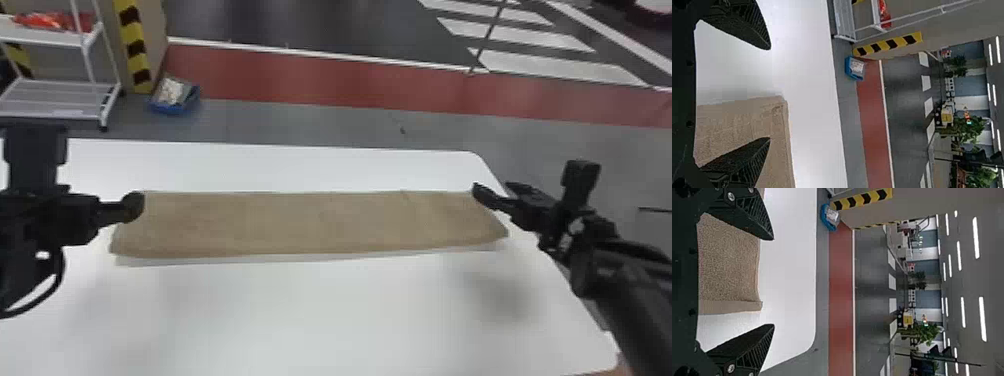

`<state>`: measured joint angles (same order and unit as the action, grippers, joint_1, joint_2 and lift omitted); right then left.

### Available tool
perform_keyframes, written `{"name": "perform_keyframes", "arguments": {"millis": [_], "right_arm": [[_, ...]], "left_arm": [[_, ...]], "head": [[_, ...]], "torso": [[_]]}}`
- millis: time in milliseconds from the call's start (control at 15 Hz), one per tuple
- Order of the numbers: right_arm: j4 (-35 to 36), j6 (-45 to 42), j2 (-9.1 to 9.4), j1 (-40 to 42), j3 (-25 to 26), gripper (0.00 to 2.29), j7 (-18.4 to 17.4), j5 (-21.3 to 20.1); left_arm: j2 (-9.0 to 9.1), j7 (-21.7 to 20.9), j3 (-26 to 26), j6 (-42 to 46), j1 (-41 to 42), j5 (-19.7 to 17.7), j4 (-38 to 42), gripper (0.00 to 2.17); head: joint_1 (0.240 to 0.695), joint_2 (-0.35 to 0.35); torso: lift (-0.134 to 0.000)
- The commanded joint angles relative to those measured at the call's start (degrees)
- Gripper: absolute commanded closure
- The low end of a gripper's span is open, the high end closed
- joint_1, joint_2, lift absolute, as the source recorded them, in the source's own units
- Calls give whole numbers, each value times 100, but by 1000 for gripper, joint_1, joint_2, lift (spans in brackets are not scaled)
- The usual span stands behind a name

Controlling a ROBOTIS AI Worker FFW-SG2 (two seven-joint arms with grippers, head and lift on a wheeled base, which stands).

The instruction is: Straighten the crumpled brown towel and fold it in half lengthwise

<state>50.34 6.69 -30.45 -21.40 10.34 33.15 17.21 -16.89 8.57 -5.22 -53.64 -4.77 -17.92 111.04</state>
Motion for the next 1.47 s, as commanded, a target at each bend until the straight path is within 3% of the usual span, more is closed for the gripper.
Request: {"name": "perform_keyframes", "arguments": {"millis": [0, 467, 1133, 1400], "right_arm": [[222, 100, -22, 259, 302, 134, 60, 28], [389, 171, -66, 452, 487, 134, 130, 37], [406, 171, -101, 452, 495, 151, 130, 151], [468, 188, -101, 452, 495, 151, 130, 160]], "left_arm": [[-33, -22, 267, -240, 258, -396, 234, 70], [37, -356, 328, -416, 363, -748, -47, 211], [99, -567, 302, -626, 319, -554, -293, 387], [90, -576, 346, -767, 310, -581, -285, 1312]], "head": [[695, -238], [695, -275], [695, -301], [695, -295]], "torso": [[-123], [-123], [-123], [-123]]}}
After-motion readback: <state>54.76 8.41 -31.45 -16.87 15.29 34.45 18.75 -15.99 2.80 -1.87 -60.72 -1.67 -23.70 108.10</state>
